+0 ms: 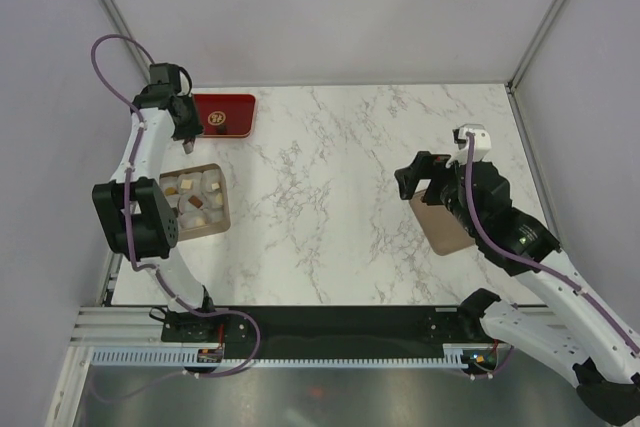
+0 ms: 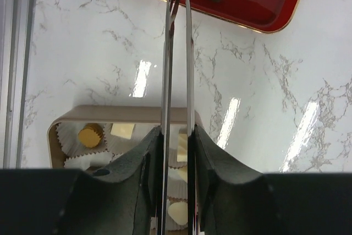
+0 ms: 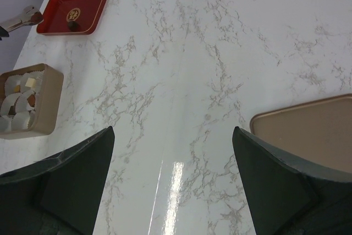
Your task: Pack the chocolate
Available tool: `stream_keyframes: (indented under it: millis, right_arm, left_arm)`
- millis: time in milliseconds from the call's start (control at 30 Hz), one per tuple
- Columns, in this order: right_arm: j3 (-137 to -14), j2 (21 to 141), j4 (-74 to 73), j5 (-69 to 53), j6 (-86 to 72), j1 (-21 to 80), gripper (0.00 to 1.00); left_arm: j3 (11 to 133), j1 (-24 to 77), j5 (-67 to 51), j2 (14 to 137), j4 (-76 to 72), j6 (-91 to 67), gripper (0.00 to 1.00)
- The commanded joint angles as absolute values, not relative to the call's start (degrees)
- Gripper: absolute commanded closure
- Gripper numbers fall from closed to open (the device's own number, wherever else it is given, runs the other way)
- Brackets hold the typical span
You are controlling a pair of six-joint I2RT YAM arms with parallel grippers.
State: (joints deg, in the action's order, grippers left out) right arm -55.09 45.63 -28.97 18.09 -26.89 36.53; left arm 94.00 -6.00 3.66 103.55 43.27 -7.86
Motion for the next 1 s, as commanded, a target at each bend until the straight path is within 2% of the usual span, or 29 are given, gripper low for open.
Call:
stream_keyframes:
  millis: [0, 300, 600, 967]
  right_arm:
    - [-54.8, 44.0, -28.8, 16.4, -27.3, 36.7, 0.03]
    - [-54.3, 42.1, -29.6, 16.7, -25.6, 36.7, 0.02]
    - [-54.8, 43.2, -29.6, 17.9, -24.3, 36.7, 0.02]
    - [-53.7, 42.6, -29.9, 19.7, -24.0, 36.7, 0.02]
  left_arm:
    - [93.8, -5.7, 6.6, 99.0, 47.2, -10.1, 0.65]
    - [93.7, -2.9, 2.1, 98.7, 44.5, -9.4, 0.55]
    - [97.4, -1.3, 4.1, 106.1, 43.8, -11.2, 0.50]
    - [99.5, -1.1, 5.9, 110.8, 43.7, -10.1, 0.49]
